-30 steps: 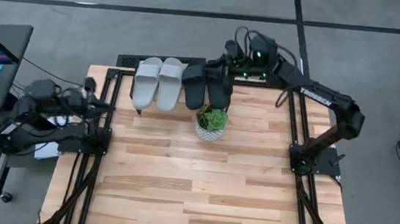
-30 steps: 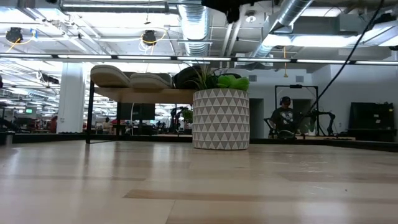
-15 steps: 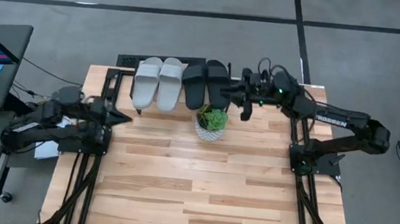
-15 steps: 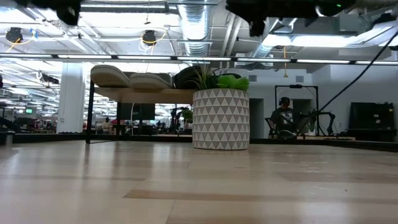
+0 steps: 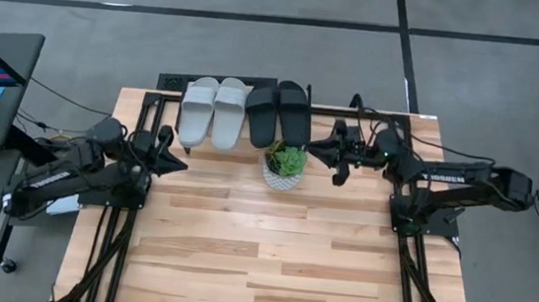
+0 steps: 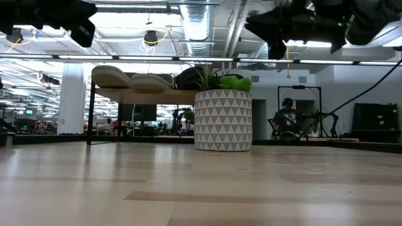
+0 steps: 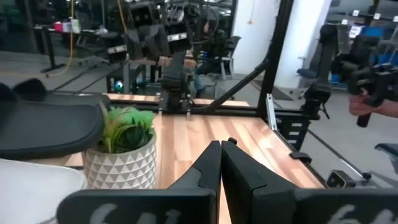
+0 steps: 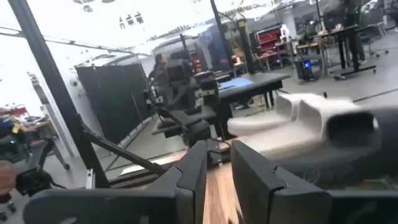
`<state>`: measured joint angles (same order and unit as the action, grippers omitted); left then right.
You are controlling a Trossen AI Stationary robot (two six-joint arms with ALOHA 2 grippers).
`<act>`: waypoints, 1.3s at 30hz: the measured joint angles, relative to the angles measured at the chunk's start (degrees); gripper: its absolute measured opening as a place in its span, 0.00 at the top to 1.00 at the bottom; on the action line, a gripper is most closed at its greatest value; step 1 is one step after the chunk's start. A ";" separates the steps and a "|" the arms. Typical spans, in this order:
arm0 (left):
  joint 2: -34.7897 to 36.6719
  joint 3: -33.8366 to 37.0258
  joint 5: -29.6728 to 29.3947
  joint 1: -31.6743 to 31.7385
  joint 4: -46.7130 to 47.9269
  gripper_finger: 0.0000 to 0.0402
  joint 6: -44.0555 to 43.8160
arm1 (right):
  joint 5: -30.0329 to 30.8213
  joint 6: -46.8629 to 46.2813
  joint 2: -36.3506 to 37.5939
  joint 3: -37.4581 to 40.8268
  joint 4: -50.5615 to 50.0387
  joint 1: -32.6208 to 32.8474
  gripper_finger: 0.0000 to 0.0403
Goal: Pick and place slides into the shelf
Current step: Return to Home Position
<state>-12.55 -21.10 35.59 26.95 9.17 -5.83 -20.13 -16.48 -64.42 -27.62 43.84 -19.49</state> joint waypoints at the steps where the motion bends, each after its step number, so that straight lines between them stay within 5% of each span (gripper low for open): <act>1: -0.15 -0.01 0.22 0.15 0.06 1.00 0.17 | 0.56 -0.06 0.00 1.25 1.18 0.26 0.84; 5: -0.99 1.65 1.18 0.14 -4.25 1.00 -0.27 | 3.34 -0.10 0.00 5.35 5.06 1.51 0.84; 13: -1.03 18.99 1.40 0.33 -34.21 1.00 -16.67 | 3.99 0.11 -0.02 10.57 8.53 2.28 0.84; 39: -0.90 20.61 -3.73 0.44 -27.39 1.00 -14.08 | 5.26 3.46 -0.23 27.31 23.67 2.21 0.84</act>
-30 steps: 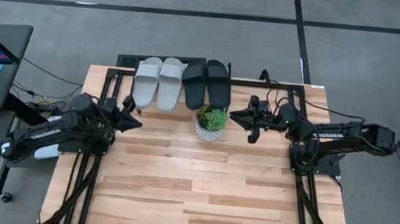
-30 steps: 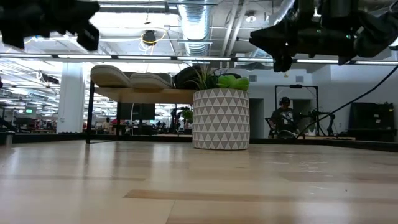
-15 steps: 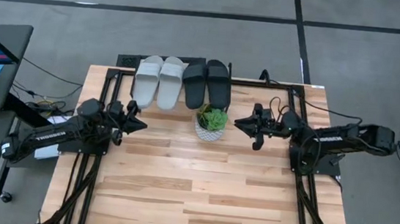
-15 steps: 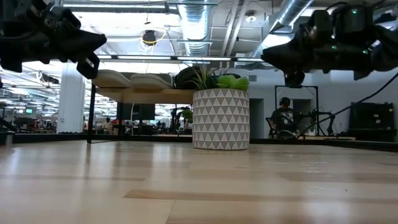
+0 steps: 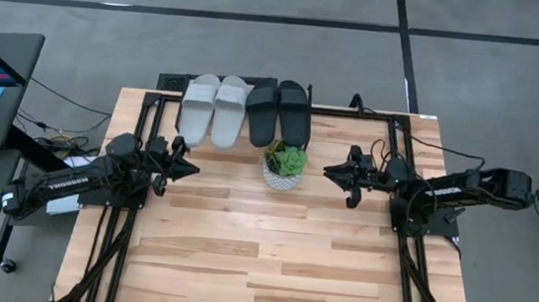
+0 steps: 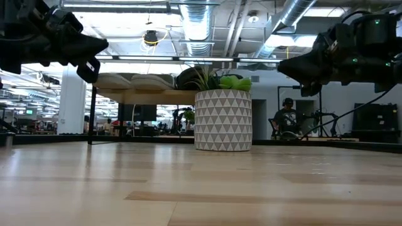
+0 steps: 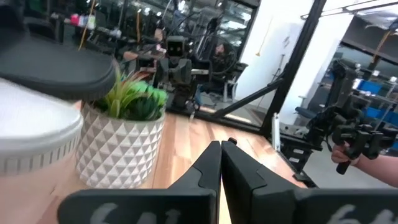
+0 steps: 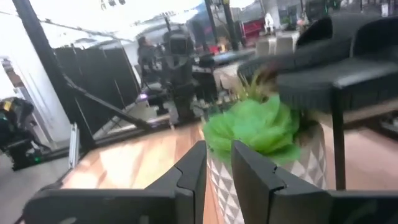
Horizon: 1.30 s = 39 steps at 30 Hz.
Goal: Pick and place slides into the shelf
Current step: Return to Home Position
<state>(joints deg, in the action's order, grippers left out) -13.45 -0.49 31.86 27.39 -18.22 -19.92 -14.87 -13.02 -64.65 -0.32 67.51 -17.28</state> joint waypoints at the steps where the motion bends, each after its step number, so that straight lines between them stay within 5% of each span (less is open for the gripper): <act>1: 0.00 0.02 -0.40 -0.02 0.96 1.00 0.06 | 0.13 -0.03 -0.54 0.00 -0.38 -0.05 0.84; 14: -0.02 0.08 2.60 -0.39 4.43 1.00 8.67 | 2.34 -21.49 -7.41 0.02 -7.15 2.47 0.84; 39: -0.04 0.12 3.04 -0.76 7.41 1.00 18.39 | 2.45 -21.26 -23.09 0.07 -6.53 3.02 0.84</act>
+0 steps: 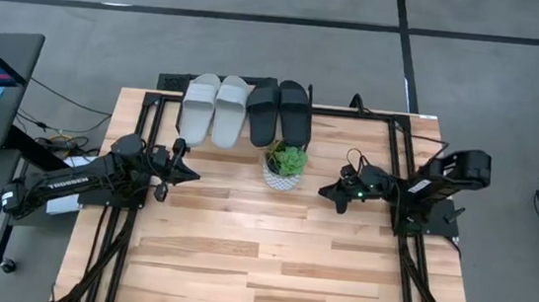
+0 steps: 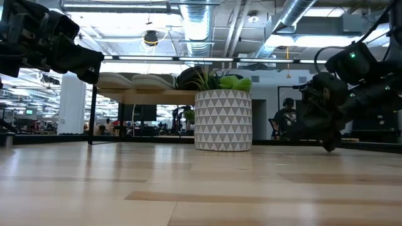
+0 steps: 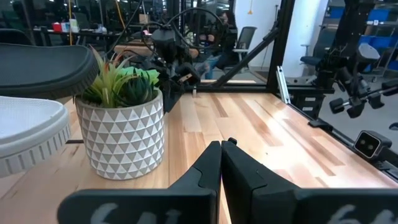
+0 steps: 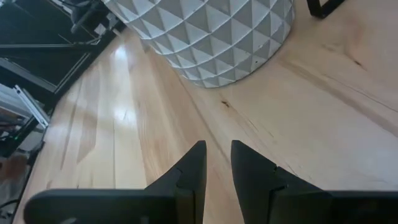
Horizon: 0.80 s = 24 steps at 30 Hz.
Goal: Pick and place slides into the shelf
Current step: Return to Home Position
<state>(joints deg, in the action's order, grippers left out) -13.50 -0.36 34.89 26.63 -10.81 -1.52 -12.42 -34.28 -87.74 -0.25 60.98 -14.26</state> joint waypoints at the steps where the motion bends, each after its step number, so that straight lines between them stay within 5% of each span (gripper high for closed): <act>1: 0.00 0.00 0.00 0.00 0.00 1.00 -0.01 | 0.12 0.15 -0.55 0.00 0.36 0.00 0.84; 13: 0.02 0.00 0.02 -0.02 -0.02 1.00 -0.05 | -0.19 13.15 -2.37 -2.50 -1.53 -0.02 0.84; 24: 0.02 0.00 0.04 -0.02 -0.02 1.00 -0.12 | -0.16 14.19 -2.32 -6.50 -0.72 -0.02 0.84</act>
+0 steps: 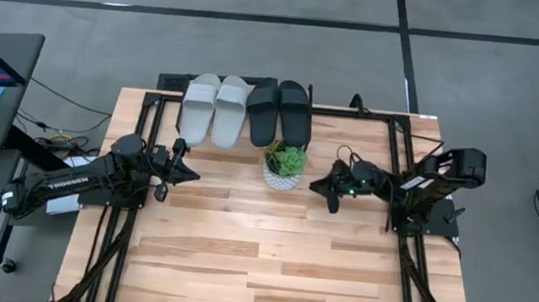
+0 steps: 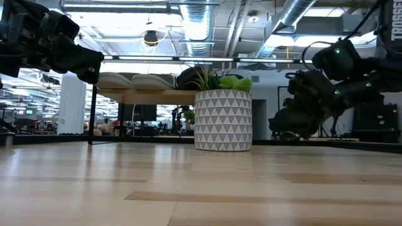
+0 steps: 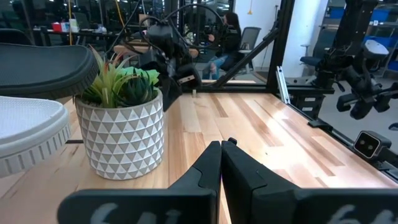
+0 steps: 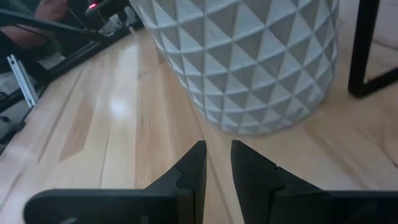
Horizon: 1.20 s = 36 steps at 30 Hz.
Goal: Pick and place slides into the shelf
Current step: Return to Home Position
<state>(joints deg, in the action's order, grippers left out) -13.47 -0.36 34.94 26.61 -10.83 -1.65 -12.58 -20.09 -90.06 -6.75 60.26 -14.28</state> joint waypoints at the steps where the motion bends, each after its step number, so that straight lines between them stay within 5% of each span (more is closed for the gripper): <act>1: 0.00 0.00 0.00 0.00 0.00 1.00 0.00 | 0.00 0.02 0.00 -0.30 0.03 0.00 0.84; 36: 0.00 0.02 0.00 0.00 -0.02 1.00 -0.05 | 0.02 0.13 0.07 -3.47 0.14 0.02 0.84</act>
<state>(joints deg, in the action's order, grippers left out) -13.47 -0.34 34.94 26.61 -10.85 -1.69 -12.56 -19.97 -90.00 -10.22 60.40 -14.26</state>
